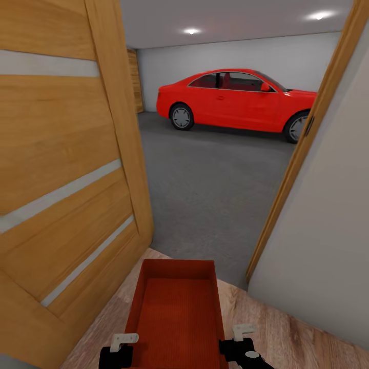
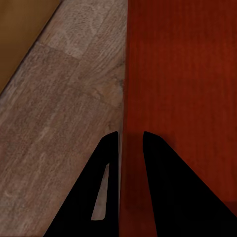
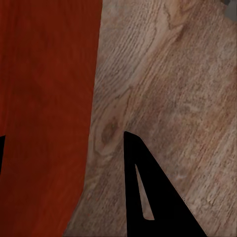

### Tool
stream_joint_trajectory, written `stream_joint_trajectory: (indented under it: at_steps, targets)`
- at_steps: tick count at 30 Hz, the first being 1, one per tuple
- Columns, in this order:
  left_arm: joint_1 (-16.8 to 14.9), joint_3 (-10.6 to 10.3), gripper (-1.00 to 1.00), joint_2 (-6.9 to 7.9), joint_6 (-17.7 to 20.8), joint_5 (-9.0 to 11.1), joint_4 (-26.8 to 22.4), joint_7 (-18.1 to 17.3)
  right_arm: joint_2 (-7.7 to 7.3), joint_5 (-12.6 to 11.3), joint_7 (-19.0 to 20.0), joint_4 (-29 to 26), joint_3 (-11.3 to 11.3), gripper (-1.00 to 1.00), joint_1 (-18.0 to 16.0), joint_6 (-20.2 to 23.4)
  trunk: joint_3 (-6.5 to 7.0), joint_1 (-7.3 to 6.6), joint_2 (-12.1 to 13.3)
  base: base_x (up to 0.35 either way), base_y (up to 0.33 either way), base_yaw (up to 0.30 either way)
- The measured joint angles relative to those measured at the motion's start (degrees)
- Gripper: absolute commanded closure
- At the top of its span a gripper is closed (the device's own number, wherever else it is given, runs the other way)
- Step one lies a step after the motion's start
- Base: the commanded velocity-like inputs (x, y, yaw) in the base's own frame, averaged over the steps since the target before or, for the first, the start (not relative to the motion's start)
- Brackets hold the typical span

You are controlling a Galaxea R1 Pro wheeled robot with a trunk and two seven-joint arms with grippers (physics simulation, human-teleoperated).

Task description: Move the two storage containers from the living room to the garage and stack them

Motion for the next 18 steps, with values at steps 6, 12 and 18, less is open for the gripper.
stream_joint_trajectory:
  at_steps: [6,12,18]
  targets:
    - [0.00,-0.01,1.00,0.00,0.00,0.00,0.02,-0.01,0.00,0.01,-0.02,0.01,0.00,1.00,0.00,0.00,0.00,0.00,0.00,0.000,0.032,-0.035]
    - [-0.01,0.00,1.00,-0.01,-0.02,0.01,0.04,-0.02,-0.01,0.01,-0.01,-0.01,0.00,1.00,0.01,0.00,0.00,0.00,0.00,0.000,0.004,-0.210]
    - [-0.01,0.01,1.00,0.00,-0.02,0.04,0.05,-0.04,-0.01,0.00,-0.02,-0.01,0.00,1.00,0.01,0.01,0.00,0.00,0.00,0.000,0.000,-0.256]
